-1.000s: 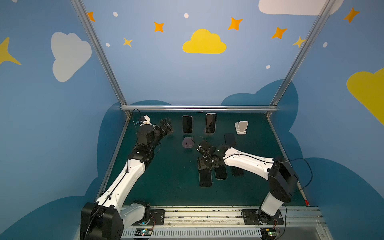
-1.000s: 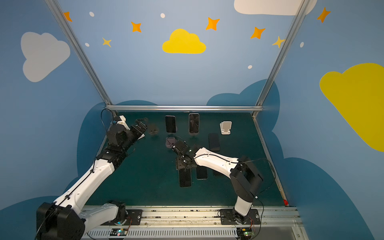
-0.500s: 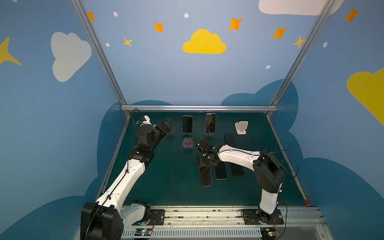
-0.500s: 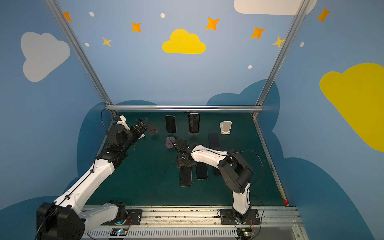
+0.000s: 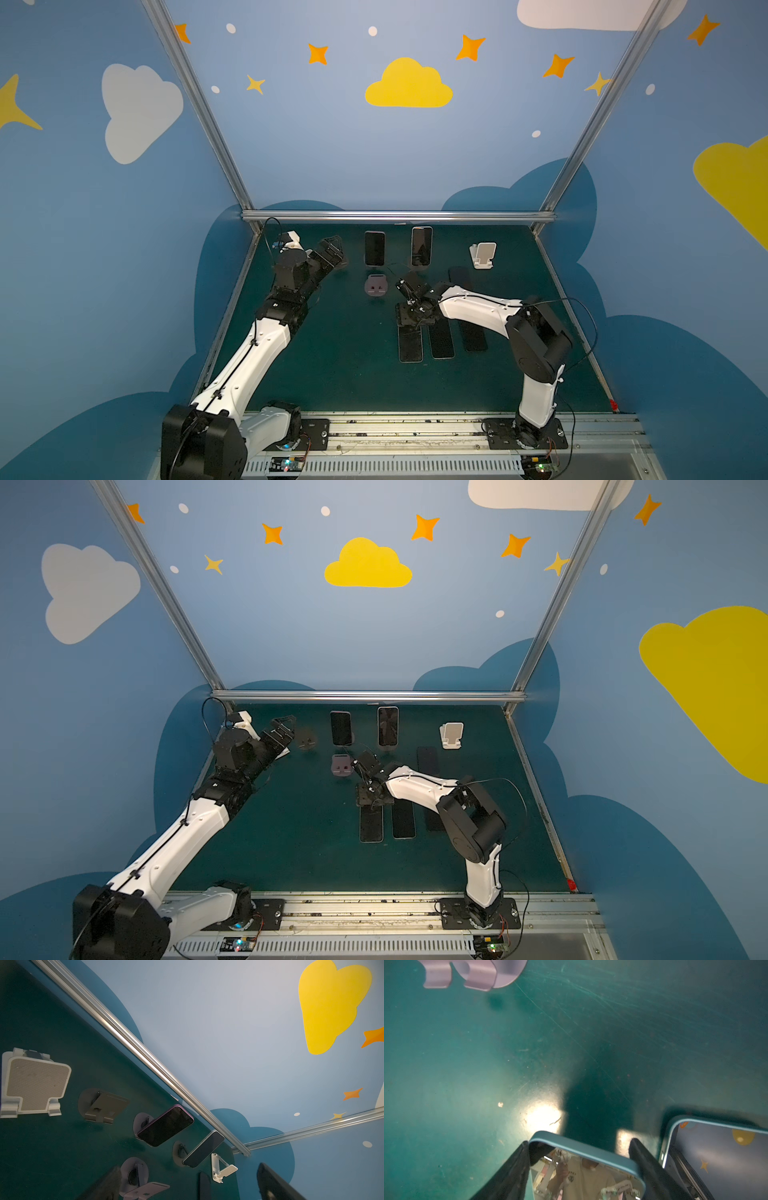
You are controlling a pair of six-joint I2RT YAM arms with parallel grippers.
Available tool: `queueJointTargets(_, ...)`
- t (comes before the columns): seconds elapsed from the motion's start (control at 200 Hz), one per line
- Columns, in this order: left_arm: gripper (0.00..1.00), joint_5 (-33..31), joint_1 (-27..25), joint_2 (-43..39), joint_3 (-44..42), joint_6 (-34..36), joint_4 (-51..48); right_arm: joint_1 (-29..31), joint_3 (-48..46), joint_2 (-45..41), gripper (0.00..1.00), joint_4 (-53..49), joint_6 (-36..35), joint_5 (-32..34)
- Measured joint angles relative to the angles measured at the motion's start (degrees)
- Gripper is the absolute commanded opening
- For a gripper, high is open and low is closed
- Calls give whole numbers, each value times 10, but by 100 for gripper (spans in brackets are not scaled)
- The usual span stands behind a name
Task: Remove the phone from the phone stand
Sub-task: 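Lower the phone flat beside the other phones and open the right gripper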
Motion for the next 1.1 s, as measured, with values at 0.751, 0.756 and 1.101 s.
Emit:
queueJointTargets(0.751, 100, -4, 0, 0, 0, 0, -1, -5, 2, 30, 76, -2, -9, 14)
queueJointTargets(0.756, 100, -4, 0, 0, 0, 0, -1, -5, 2, 30, 76, -2, -8, 14)
queueJointTargets(1.101, 100, -4, 0, 0, 0, 0, -1, -8, 4, 30, 78, -9, -8, 14)
